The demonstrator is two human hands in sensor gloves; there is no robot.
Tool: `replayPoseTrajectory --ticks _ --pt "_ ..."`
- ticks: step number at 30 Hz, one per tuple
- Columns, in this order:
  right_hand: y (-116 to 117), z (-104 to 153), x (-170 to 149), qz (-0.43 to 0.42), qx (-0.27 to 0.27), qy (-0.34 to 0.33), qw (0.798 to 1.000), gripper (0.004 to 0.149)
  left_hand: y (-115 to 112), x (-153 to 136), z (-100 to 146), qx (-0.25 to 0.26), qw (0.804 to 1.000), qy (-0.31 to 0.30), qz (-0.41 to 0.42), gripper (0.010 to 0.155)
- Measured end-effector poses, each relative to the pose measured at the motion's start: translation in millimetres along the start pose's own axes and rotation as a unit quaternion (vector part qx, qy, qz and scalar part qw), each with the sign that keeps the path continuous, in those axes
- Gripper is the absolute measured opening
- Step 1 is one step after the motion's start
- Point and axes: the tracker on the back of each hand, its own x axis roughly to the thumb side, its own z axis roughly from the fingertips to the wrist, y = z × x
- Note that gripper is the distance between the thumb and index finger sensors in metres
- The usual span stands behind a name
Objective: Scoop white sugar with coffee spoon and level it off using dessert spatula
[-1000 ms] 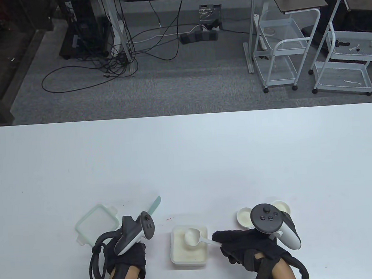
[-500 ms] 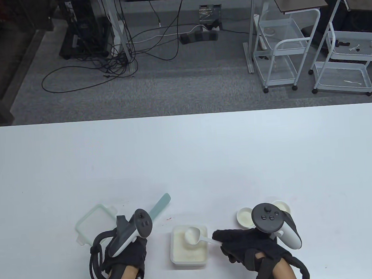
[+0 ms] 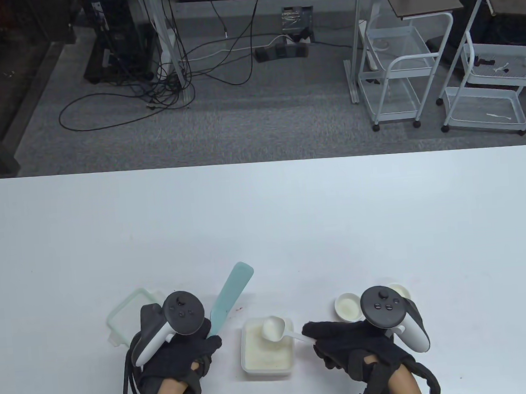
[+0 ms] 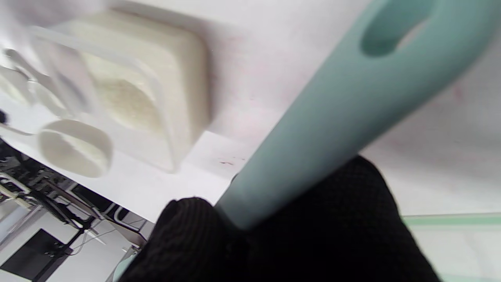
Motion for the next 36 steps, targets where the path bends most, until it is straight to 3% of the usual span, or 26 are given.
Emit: replayPoseTrajectory --ticks 6,13,36 --pt "-0.7 0.8 -0.4 -0.003 -0.002 0.001 1.0 0.046 -13.9 26.3 7.4 -0.061 0.996 -0.072 0.003 0.05" --pt "-1.6 1.6 -0.2 -0.006 -0.003 0.0 1.0 0.046 -31.8 55.2 18.4 -0.081 0.99 -0.108 -0.041 0.05" --pt "-1.7 2.1 -0.9 -0.022 0.012 0.001 1.0 0.047 -36.6 45.6 7.9 -0.097 0.991 -0.062 -0.063 0.05"
